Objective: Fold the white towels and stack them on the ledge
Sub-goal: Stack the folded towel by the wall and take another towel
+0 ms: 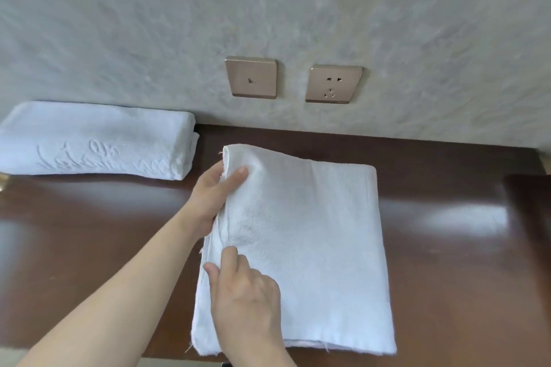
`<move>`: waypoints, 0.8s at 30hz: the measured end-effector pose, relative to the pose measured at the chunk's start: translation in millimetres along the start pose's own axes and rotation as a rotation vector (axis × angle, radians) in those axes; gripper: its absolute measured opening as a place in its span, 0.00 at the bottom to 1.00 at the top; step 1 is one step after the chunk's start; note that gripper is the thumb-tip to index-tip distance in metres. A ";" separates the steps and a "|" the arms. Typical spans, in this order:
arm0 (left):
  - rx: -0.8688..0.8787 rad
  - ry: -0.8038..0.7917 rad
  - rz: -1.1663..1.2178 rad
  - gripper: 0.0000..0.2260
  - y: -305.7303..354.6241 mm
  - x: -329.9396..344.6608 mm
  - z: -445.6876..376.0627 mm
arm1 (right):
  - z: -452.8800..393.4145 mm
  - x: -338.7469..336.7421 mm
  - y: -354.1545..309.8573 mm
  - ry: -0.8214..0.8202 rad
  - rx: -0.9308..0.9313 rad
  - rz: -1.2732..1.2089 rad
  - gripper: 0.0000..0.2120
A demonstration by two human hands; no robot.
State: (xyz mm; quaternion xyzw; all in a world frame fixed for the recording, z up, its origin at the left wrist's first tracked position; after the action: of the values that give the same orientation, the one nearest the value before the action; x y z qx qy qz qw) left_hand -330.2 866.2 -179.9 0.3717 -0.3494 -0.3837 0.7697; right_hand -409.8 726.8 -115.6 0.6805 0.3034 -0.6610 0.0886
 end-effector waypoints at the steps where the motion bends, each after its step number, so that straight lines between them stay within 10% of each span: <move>1: 0.007 0.046 -0.032 0.13 -1.5 -14.1 -2.3 | -2.2 7.1 -8.8 -0.033 0.007 0.015 0.14; 13: 0.025 0.350 -0.490 0.13 -30.4 -64.8 -15.1 | 0.6 70.7 -20.5 -0.420 0.085 -0.177 0.23; 24: -0.085 0.354 -0.587 0.13 -68.0 -77.6 69.2 | -18.5 63.0 56.5 -0.103 0.022 0.013 0.18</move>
State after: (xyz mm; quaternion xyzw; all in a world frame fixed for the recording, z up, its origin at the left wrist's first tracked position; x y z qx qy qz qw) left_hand -445.5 882.0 -223.5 0.4847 -0.0723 -0.5326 0.6900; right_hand -367.8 709.9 -189.5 0.6486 0.2866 -0.6978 0.1008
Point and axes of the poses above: each hand's wrist, its own z-axis away from the middle knuckle, its own x-axis out of the palm, y = z × x, the point moved 6 cm from there along -z, towards the middle knuckle, and after that the axes turned 1 degree about z, right-handed, at the moved point
